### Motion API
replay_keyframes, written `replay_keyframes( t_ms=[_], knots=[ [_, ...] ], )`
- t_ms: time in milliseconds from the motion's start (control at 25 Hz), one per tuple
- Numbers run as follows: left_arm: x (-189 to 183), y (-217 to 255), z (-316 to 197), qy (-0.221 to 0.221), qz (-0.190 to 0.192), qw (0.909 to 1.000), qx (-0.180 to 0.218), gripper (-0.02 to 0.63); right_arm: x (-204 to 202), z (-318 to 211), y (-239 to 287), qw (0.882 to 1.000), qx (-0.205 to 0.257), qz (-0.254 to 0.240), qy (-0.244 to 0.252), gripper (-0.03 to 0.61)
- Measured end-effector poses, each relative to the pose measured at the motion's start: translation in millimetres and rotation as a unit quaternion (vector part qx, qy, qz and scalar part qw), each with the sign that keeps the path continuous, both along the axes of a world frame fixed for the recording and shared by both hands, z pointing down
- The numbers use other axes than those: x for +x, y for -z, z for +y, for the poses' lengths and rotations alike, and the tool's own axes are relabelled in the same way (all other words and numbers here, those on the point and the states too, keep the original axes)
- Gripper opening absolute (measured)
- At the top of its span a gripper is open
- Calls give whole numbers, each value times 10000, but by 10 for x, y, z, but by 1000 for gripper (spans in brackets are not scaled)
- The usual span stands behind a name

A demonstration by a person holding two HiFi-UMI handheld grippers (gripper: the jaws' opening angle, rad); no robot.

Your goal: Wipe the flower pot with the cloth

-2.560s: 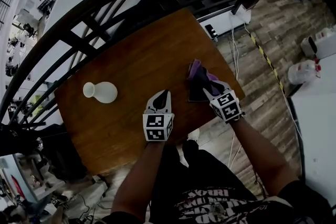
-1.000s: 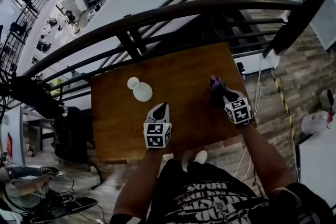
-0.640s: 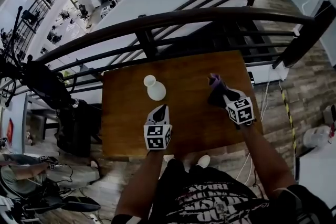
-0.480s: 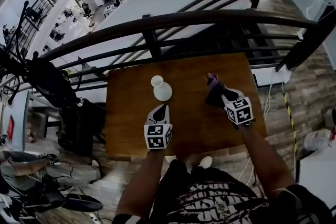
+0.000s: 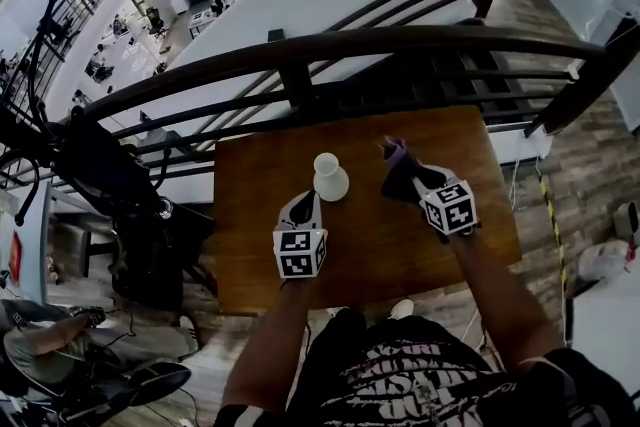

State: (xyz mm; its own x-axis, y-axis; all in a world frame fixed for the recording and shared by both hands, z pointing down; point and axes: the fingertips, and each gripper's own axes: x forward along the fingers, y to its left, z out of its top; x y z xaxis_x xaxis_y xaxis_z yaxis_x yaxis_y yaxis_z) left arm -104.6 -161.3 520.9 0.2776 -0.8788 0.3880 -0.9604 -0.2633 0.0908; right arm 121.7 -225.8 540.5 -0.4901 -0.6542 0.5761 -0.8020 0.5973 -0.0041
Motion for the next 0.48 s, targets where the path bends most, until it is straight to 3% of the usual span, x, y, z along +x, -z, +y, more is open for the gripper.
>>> replay_keyframes(
  t_ms=[480],
  knots=[
    [-451,75,-479,-634,173,9976,198,-2,-684,-66,24,9994,-67,167,-283,66]
  ],
)
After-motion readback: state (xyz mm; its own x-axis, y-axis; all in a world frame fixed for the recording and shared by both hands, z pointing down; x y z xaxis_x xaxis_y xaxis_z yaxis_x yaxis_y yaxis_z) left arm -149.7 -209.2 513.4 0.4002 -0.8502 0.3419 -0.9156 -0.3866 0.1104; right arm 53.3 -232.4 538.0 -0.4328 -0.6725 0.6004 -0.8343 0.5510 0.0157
